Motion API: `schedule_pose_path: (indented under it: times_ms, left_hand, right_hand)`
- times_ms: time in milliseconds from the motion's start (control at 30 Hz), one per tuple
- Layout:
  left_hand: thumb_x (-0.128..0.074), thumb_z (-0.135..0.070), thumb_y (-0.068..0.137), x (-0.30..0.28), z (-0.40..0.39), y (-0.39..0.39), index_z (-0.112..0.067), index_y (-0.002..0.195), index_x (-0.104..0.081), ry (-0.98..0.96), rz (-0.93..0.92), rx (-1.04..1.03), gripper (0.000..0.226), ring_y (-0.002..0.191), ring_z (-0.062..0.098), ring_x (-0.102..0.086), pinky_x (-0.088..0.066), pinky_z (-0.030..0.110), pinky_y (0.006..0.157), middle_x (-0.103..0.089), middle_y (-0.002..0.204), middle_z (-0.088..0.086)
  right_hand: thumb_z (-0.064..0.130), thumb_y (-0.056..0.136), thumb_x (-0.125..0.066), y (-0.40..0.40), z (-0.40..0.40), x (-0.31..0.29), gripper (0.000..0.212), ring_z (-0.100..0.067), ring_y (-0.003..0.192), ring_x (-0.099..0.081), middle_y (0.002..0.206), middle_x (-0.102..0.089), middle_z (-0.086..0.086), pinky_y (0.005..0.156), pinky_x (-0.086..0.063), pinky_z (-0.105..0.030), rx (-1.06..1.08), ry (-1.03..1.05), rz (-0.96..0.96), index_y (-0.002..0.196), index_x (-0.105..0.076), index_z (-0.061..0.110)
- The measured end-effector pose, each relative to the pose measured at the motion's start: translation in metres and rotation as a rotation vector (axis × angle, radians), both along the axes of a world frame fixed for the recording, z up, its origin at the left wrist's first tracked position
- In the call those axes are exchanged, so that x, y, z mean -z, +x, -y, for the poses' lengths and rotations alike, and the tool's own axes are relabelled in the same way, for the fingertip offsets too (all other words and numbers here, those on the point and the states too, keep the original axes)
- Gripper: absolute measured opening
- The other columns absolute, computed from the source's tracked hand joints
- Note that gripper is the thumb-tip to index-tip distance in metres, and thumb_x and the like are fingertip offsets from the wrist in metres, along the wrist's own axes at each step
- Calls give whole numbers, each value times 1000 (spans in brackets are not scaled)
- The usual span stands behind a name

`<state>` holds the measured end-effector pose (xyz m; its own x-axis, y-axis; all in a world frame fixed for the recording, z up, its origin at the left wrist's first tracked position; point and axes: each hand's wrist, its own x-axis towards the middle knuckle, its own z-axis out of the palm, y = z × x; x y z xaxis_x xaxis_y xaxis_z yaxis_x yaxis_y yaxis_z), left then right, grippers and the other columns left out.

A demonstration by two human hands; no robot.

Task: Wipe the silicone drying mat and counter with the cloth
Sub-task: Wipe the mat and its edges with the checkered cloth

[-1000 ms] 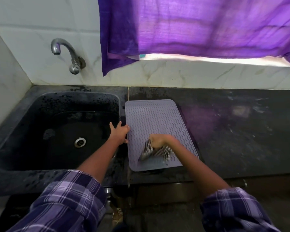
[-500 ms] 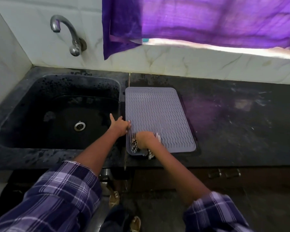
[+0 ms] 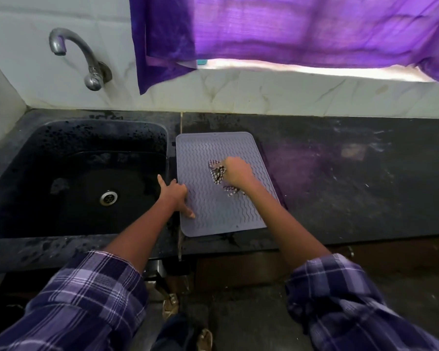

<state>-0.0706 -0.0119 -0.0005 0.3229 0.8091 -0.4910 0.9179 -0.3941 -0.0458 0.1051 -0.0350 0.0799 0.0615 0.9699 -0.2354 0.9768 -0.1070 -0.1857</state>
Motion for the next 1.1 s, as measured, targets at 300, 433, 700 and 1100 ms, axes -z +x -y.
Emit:
schedule_pose_path:
  times_ms: [300,433,700,1100]
  left_hand:
    - [-73,-61,67,-12,11,7,-7,144,-34,3,-71,-18,101,149,33,-10,4,72,111,-36,152,11]
    - [-72,-61,69,-20,13,11,-9,146,-32,-7,-151,-2,102,150,33,-8,4,71,111,-33,154,9]
    - [-72,-63,68,-17,14,8,-11,143,-37,16,-134,20,97,149,34,-9,3,72,110,-35,153,7]
    - [-75,-58,69,-22,-10,12,-8,136,-44,-78,-200,52,89,140,31,-31,-4,72,111,-42,144,11]
  right_hand:
    - [5,91,-48,-9,40,50,37,-34,119,-57,130,-60,-20,101,-46,-42,-203,-303,147,126,-58,0]
    - [3,91,-43,-14,57,47,35,-34,112,-59,126,-59,-22,96,-49,-38,-264,-464,152,121,-57,-7]
    - [-13,86,-38,25,56,6,41,-15,48,-28,45,-35,-3,48,-23,-23,-137,-475,-168,52,-37,9]
    - [-2,91,-42,-16,55,42,29,-35,109,-59,119,-60,-23,88,-51,-37,-296,-498,134,114,-59,-8]
